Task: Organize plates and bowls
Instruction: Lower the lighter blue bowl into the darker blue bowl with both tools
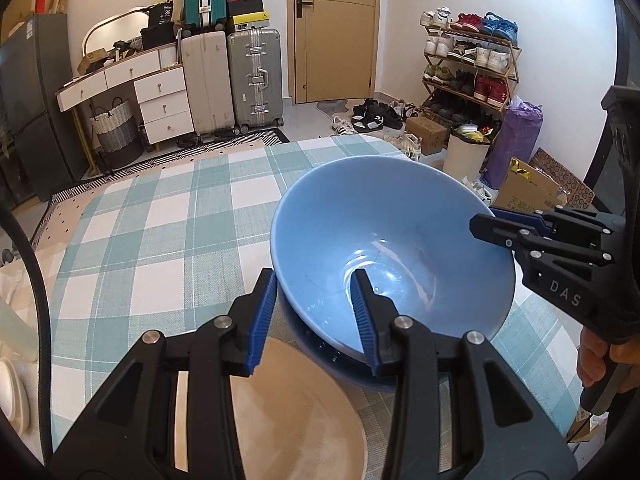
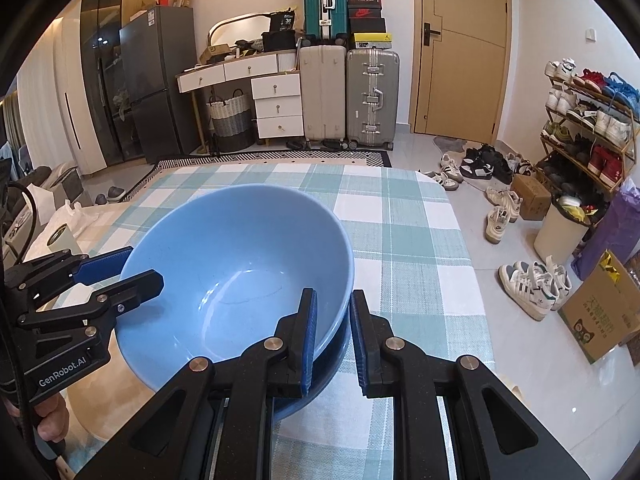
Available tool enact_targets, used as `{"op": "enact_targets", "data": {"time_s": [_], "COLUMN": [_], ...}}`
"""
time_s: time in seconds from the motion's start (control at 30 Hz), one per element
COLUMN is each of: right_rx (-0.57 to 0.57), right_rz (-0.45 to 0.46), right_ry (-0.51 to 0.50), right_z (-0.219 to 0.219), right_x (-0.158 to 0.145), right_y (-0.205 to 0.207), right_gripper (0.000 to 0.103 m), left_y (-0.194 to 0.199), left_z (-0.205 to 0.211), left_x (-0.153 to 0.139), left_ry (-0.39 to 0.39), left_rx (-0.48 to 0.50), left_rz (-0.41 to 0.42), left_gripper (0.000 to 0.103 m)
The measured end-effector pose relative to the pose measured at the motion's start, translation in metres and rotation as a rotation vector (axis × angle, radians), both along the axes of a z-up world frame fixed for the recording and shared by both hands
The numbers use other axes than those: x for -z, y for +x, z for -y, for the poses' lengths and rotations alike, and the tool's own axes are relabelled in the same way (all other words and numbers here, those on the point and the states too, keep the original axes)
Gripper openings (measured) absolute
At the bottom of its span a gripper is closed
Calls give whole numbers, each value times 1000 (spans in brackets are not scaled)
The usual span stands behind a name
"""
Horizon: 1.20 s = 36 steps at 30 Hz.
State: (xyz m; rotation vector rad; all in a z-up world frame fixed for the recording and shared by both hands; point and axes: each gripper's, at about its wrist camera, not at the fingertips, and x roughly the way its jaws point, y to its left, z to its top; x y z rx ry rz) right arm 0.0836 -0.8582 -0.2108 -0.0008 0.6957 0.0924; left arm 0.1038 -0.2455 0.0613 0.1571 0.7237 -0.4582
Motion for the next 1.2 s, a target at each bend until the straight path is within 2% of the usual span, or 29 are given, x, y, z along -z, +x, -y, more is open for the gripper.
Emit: {"op": "enact_targets", "data": {"time_s": [0.77, 1.2], "right_rx": [7, 8], "right_rz": [-6, -7], "right_ry": [-79, -103], "right_z": [-7, -10], "right_x": [16, 20], "right_y": [-11, -10], "right_gripper": [17, 17], "left_y": [-3, -2], "left_z": [11, 10], "left_x": [24, 31], "left_ry": [88, 100], "left_rx": [8, 5], "left_rz": [3, -1], "left_gripper": [35, 36]}}
